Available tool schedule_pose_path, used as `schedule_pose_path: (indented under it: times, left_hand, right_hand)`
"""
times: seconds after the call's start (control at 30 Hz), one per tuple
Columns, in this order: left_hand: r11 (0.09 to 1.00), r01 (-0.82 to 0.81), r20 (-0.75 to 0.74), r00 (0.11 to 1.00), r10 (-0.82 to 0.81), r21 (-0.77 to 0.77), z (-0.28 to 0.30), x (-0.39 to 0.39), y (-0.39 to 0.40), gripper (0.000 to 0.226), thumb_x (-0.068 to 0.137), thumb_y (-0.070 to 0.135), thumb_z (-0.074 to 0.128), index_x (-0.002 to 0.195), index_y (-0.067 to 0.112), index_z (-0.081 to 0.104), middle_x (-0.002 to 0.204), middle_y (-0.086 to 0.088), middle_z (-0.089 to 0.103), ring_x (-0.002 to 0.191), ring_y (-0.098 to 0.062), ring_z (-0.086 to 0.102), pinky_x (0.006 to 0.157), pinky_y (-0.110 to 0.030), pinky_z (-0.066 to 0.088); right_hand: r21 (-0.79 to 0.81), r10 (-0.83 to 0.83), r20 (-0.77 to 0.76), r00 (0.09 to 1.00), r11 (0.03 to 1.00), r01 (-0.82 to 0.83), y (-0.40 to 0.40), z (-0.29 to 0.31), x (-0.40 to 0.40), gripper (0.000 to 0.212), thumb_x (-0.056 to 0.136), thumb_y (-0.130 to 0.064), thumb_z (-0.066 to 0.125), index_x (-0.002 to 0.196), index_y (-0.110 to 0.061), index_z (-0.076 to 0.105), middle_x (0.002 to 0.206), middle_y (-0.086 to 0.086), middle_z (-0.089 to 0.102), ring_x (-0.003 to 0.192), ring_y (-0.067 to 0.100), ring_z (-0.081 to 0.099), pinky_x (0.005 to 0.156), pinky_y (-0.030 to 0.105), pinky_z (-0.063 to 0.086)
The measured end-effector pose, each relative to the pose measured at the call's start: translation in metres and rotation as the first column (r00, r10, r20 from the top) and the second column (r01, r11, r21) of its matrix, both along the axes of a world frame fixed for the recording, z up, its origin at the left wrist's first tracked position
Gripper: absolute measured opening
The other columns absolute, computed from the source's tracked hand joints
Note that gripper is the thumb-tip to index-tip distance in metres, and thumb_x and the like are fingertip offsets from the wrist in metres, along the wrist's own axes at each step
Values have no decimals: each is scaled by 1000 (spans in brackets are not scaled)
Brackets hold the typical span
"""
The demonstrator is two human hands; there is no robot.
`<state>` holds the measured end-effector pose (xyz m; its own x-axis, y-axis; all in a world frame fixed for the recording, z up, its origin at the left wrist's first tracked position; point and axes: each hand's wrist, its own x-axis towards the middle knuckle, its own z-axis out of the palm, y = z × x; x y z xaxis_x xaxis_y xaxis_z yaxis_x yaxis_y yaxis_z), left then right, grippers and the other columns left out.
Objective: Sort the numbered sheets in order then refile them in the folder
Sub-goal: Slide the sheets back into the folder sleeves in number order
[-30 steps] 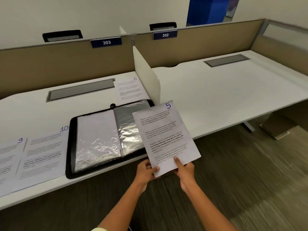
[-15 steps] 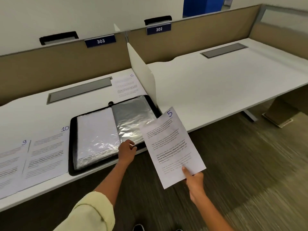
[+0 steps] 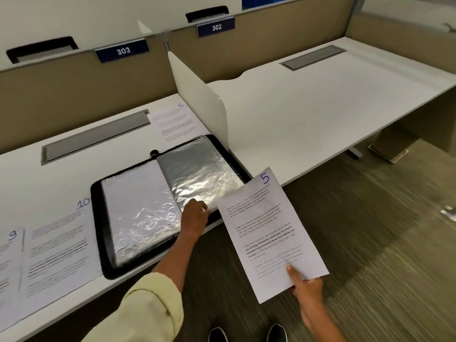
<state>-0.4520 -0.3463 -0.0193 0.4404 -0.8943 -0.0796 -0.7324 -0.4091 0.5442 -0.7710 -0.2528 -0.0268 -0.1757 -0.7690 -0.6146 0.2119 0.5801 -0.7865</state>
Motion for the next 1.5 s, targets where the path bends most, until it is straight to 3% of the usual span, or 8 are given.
schedule_pose_path:
  times: [0.13,0.27,0.43,0.7,0.93,1.13,1.33,1.5]
  left_hand:
    - [998,67,-23,997,-68,-16,1,9,3,27,88,7,58,62,7,65,69,-10,58,69,-24,57,64,-32,40]
    - [997,36,-90,995,-42,-68,4,16,3,23,94,6,55,77,-1,70,84,-14,64,78,-22,53,69,-31,35]
    - [985,-117,-245,966,83,-127,4,22,0,9,85,11,70,78,6,72,82,-5,68,80,-18,59,72,-27,37]
    - [981,-155,-377,921,99,-120,4,33,-4,24,72,20,85,61,10,67,65,2,65,67,-12,59,68,-28,40]
    - [993,-77,-481,876,22,-94,3,44,1,10,86,21,72,79,15,74,83,-4,72,75,-23,65,76,-35,51]
    - [992,-56,-395,919,7,-113,4,44,2,12,84,3,67,82,12,74,85,-4,73,79,-26,68,80,-38,55]
    - [988,-91,-256,965,56,-128,8,37,-4,12,76,6,74,67,6,66,69,-4,65,66,-18,58,65,-30,44]
    - [985,3,0,1000,-3,-174,7,28,-4,16,81,3,64,70,8,54,74,-6,57,69,-25,53,61,-38,43]
  right_hand:
    - [-4,-52,21,998,999,52,9,7,7,37,87,0,70,121,-10,59,109,9,68,97,21,64,70,33,49]
    - [-15,-78,39,996,997,79,13,12,17,38,87,1,70,122,-10,58,111,11,68,97,21,65,69,32,49]
    - [-46,-73,36,997,996,75,22,13,29,41,88,-4,71,126,-10,59,115,10,69,104,24,65,74,33,52]
    - [-80,-113,71,991,990,119,38,17,40,41,87,-2,70,125,-13,58,113,6,69,102,19,64,70,31,49]
    - [-105,-133,52,990,985,138,45,14,51,42,86,1,70,123,-16,58,115,8,68,108,24,64,93,47,52]
    - [-122,-151,60,987,980,157,51,14,58,44,86,0,70,127,-11,57,113,8,69,103,22,64,77,35,54]
    - [-121,-153,13,988,981,153,56,6,58,42,86,-1,72,124,-15,59,116,8,69,110,26,64,94,48,53]
    - [-123,-159,-18,987,980,155,63,3,55,40,86,-3,72,123,-14,60,116,6,70,108,23,64,100,52,50]
